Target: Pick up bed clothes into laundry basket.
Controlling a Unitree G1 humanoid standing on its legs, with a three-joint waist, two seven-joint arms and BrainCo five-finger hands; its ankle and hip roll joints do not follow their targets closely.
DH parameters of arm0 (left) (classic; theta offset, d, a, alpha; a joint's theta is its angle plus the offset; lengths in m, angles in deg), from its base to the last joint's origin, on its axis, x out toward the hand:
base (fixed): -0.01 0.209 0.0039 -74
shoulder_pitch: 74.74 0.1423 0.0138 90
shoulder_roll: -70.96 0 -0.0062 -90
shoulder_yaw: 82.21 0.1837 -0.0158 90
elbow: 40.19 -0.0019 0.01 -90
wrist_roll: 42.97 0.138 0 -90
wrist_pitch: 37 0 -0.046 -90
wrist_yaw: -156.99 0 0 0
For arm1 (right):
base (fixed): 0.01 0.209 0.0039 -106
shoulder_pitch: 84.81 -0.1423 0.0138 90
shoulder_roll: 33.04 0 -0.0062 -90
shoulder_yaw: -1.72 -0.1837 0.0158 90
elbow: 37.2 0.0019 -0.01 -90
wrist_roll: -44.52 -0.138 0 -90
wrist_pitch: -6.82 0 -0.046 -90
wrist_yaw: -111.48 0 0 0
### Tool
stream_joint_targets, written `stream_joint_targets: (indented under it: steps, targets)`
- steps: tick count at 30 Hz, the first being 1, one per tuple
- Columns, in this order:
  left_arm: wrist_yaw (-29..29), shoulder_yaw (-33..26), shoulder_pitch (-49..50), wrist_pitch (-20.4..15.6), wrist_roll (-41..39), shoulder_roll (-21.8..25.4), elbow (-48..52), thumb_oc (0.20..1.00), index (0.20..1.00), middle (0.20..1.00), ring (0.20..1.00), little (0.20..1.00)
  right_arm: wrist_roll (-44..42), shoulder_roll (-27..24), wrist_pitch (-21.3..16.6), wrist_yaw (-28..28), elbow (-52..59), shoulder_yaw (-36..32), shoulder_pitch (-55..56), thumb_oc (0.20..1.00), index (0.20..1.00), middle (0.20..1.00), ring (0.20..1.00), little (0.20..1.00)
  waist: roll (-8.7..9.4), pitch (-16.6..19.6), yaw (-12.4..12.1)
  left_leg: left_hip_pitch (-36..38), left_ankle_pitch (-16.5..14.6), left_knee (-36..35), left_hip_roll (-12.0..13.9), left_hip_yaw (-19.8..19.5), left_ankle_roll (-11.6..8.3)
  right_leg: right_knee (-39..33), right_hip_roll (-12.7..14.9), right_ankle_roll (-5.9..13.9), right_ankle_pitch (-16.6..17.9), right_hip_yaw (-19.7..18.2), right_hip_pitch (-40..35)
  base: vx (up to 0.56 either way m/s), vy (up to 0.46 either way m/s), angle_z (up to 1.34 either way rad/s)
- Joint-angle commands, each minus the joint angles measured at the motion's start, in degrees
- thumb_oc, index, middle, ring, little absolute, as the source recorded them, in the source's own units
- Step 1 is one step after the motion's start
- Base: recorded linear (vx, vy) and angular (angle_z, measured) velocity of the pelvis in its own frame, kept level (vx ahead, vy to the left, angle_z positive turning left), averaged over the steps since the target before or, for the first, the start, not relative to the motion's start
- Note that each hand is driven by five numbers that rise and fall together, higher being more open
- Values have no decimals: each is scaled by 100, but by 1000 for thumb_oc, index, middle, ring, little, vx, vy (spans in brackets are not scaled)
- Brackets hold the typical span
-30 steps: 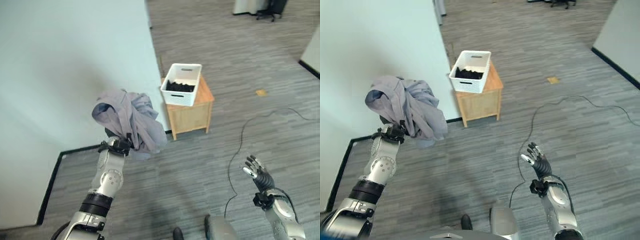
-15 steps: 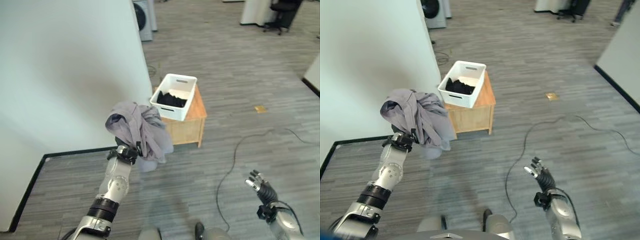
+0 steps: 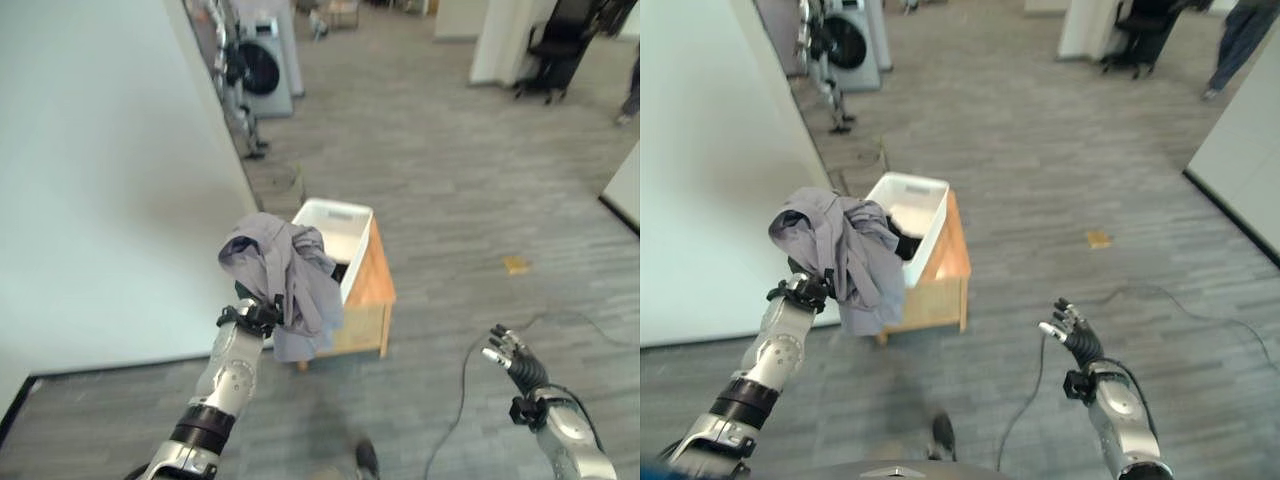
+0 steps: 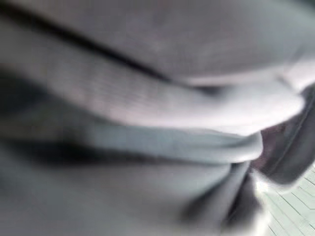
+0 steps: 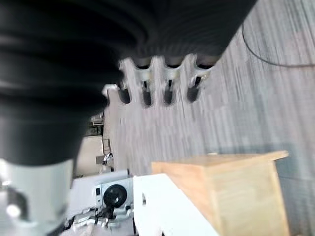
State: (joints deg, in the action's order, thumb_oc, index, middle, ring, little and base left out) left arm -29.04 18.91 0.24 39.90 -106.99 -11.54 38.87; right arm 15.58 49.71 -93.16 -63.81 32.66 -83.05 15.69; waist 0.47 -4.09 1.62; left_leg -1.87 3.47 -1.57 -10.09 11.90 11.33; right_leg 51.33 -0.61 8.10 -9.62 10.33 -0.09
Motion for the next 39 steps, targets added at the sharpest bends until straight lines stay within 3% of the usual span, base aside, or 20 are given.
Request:
stream_joint_targets:
  steps: [1,2,3,4,5,6,7,8,9,10,12,25,31,39]
  targets:
    - [-93,-244,-623,-315,183,88,55,200,200,200,200,200,69,-185,-104,174,127,-152,-191,1000,1000,1000,1000,1000,-419,-264,233,269,93,43,808,-300,-714,-1461,400,-87,1423,-1005,715,196,48,28]
    - [-93,-244,-623,-315,183,88,55,200,200,200,200,200,69,-185,-104,174,127,-152,-191,1000,1000,1000,1000,1000,-419,-264,233,269,93,43,808,-300,-714,-1461,400,-87,1423,-1005,715,237,-39,87]
    - [-95,-173,-694,-323,213,102,22,200,200,200,200,200,28,-174,-101,176,104,-180,-125,1000,1000,1000,1000,1000,-399,-291,339,403,45,-22,782,-487,-780,-1974,529,-142,1127,-1110,832,153,-74,156]
    - [-87,-160,-710,-311,205,80,22,200,200,200,200,200,0,-165,-79,186,122,-189,-112,1000,1000,1000,1000,1000,-418,-282,366,425,43,-34,806,-578,-801,-2248,566,-166,1122,-1080,784,278,-170,162]
    - [-117,-19,-838,-309,199,39,-43,200,200,200,200,200,-50,-182,-114,221,89,-233,-65,1000,1000,1000,1000,1000,-368,-259,431,487,-100,-3,725,-763,-883,-3578,600,-143,1035,-1328,811,245,-148,126]
    - [-108,4,-885,-309,183,44,-77,200,200,200,200,200,-57,-180,-98,218,107,-248,-61,1000,1000,1000,1000,1000,-344,-240,443,493,-147,20,712,-866,-910,-3974,629,-109,1124,-1387,721,320,-174,78]
    - [104,-211,-1056,-729,539,214,-236,200,200,200,200,200,-19,-375,-218,322,94,-255,-254,1000,1000,1000,1000,1000,-237,-269,508,547,-288,117,710,-970,-960,-4531,683,-18,1201,-1460,485,182,-137,88]
    - [-173,-91,-980,-388,197,181,-170,200,200,200,200,200,4,-269,-122,205,43,-350,-190,1000,1000,1000,1000,1000,-198,-249,495,500,-270,204,718,-980,-974,-4440,563,61,1283,-1751,409,114,-108,71]
    - [-174,-91,-980,-389,197,181,-171,200,200,200,200,200,4,-269,-122,205,43,-350,-189,1000,1000,1000,1000,1000,-198,-243,491,493,-270,204,718,-977,-974,-4440,562,61,1285,-1755,417,91,-160,79]
    - [-160,-82,-911,-283,234,61,-235,200,200,200,200,200,-114,-185,-48,233,61,-240,-14,1000,1000,1000,1000,1000,-119,-123,344,539,-267,121,695,-942,-977,-4759,662,132,1411,-1513,254,153,-154,81]
    - [-213,-65,-777,-273,171,-48,-215,200,200,200,200,200,-156,-184,-68,378,35,-263,-8,1000,1000,1000,1000,1000,-118,14,292,548,-186,-89,727,-1042,-998,-5079,618,63,1339,-1452,68,159,-149,77]
    - [-175,263,-1454,-108,448,698,-896,200,200,200,200,200,-2,-308,46,582,16,117,-3,1000,1000,1000,1000,1000,-229,187,350,677,-173,-343,830,-1118,-1117,-5365,486,-58,1298,-1316,-178,62,-31,5]
    - [-171,491,-1780,-58,474,811,-1015,200,200,200,200,200,-5,-328,83,660,76,196,65,1000,1000,1000,1000,1000,-259,201,404,661,-193,-343,843,-1075,-1150,-5447,474,-40,1331,-1345,-174,30,0,-15]
    - [7,586,-2547,-41,717,846,-2125,200,200,200,200,200,-27,-436,135,714,234,181,214,1000,1000,1000,1000,1000,-309,126,672,534,-246,-343,909,-857,-1219,-5584,429,9,1451,-1483,-18,32,5,-9]
